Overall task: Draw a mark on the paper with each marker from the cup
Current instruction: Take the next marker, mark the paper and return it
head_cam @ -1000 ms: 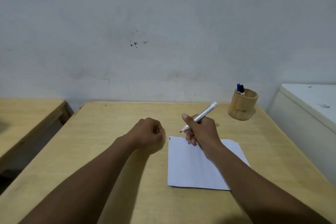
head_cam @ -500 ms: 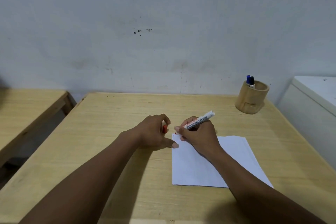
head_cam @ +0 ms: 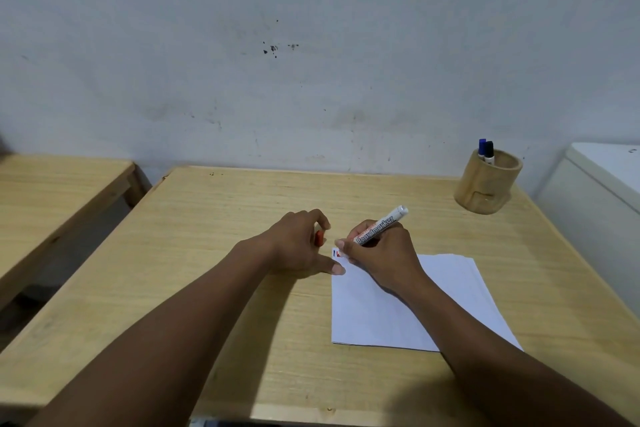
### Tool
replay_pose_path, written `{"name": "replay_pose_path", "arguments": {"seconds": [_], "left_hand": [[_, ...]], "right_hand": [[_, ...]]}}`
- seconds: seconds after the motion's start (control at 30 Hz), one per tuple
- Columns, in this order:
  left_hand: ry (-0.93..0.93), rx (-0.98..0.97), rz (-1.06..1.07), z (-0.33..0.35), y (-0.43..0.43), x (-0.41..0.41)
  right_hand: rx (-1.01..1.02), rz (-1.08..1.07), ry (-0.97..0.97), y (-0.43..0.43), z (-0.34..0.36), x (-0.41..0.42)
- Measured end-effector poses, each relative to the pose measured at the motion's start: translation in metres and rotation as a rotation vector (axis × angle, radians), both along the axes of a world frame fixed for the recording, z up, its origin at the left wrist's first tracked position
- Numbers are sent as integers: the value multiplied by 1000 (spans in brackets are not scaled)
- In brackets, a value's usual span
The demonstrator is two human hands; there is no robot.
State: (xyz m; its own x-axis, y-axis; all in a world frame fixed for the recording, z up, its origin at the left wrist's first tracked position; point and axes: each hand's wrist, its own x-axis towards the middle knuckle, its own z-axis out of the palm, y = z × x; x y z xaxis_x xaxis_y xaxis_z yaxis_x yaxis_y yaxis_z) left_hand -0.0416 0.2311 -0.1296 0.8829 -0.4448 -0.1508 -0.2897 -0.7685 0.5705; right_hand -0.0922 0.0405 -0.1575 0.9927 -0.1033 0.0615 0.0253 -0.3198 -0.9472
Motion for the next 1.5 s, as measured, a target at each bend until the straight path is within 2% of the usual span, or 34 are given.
{"name": "replay_pose_path", "arguments": {"seconds": [0.13,0.23,0.3,0.4,0.5,0.63,0.77,0.9,1.03,1.2,1.37,1.5], "left_hand": [[49,-27,29,1,1,1],[122,-123,55,8,9,6],[66,-129,43,10,13,12],[-16,-199,90,14,12,18],[25,-518,162,35,-2,23],[233,-984,249,71,-41,33],[454,-1198,211,94,-96,38],[556,-1269,160,103,-140,36],[560,-1254,117,107,-168,36],[450,-1216,138,103,-190,40],[403,-1274,194,111,-207,41],[195,-1135,218,115,-213,51]], "right_hand": [[108,-42,15,1,10,-2],[337,-170,51,-3,22,1],[534,-239,86,-10,34,5],[681,-210,74,-26,61,11],[734,-151,99,-52,94,16],[726,-137,63,-87,127,19],[662,-138,-32,-105,143,20],[645,-185,-108,-117,148,21],[654,-226,-162,-133,146,23],[629,-210,-178,-146,140,26],[762,-218,-155,-148,138,38],[620,-207,-26,-162,151,43]]}}
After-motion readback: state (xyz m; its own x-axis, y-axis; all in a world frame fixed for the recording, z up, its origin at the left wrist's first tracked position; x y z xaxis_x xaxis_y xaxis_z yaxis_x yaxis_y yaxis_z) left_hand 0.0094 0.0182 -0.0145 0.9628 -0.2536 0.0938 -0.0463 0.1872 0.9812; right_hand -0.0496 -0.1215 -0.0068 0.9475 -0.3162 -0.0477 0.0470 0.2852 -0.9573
